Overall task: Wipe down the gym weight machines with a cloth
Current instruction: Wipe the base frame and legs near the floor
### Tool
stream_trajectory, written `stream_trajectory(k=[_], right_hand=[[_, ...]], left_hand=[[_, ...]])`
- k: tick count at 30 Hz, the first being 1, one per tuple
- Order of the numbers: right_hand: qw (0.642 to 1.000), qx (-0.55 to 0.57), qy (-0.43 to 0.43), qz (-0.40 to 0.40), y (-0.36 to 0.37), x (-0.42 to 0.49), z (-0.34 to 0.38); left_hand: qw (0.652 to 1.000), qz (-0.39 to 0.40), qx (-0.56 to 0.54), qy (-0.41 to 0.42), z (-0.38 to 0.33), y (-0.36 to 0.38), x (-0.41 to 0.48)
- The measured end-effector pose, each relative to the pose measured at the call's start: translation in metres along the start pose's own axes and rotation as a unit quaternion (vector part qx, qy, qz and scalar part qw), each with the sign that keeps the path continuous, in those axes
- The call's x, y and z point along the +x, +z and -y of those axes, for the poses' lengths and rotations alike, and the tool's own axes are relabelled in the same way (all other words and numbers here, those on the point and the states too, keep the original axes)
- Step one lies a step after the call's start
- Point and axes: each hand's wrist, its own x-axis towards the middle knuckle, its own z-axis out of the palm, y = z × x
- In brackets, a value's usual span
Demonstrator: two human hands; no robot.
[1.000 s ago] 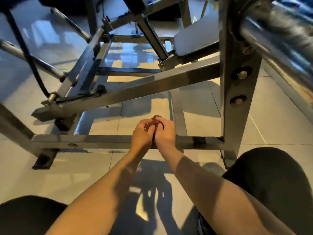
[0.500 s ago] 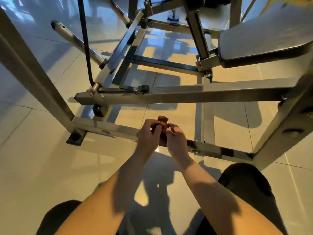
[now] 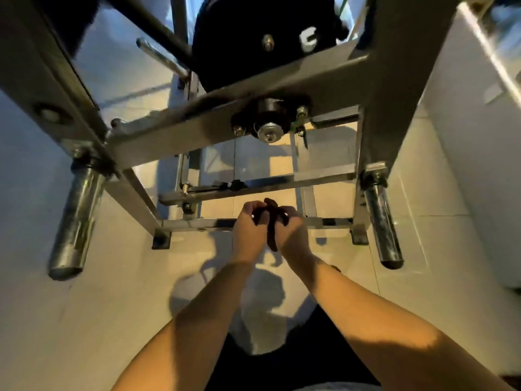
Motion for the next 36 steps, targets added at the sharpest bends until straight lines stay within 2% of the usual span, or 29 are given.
stream_trajectory(k=[2, 4, 6, 9, 13, 17, 22, 26, 29, 32, 36], right_hand=[[0.999, 0.011, -0.018, -0.024, -0.027, -0.021, 0.030], [0.999, 0.011, -0.001, -0.048, -0.055, -0.037, 0.059], [0.996, -0.013, 0.017, -0.085, -0.078, -0.048, 0.070], [0.994, -0.005, -0.004, -0.109, -0.109, -0.053, 0.066], [0.994, 0.051, 0.036, -0.093, -0.166, -0.049, 0.064], [0.996, 0.023, -0.017, -0.079, -0.226, -0.031, 0.039], [0.998, 0.029, -0.058, -0.017, -0.301, 0.001, 0.022], [0.992, 0.027, -0.125, 0.021, -0.351, 0.022, 0.011], [0.990, 0.070, -0.102, 0.067, -0.376, 0.030, 0.019], [0.985, 0.046, -0.101, 0.130, -0.393, 0.034, 0.024], [0.981, 0.028, -0.105, 0.162, -0.399, 0.042, 0.017]], left_hand=[[1.000, 0.020, 0.005, 0.019, -0.032, -0.004, -0.019], [0.998, 0.043, 0.008, 0.053, -0.061, -0.004, -0.038], [0.994, 0.069, 0.007, 0.080, -0.081, 0.002, -0.053], [0.988, 0.083, 0.050, 0.117, -0.104, 0.023, -0.068], [0.991, 0.064, 0.093, 0.077, -0.127, 0.072, -0.080], [0.997, 0.038, 0.049, 0.051, -0.145, 0.126, -0.094], [0.994, -0.020, 0.069, 0.081, -0.185, 0.191, -0.118], [0.989, -0.053, 0.090, 0.104, -0.212, 0.229, -0.132], [0.983, -0.088, 0.100, 0.126, -0.228, 0.246, -0.141], [0.982, -0.125, 0.085, 0.110, -0.233, 0.258, -0.144], [0.982, -0.168, 0.041, 0.073, -0.240, 0.276, -0.155]])
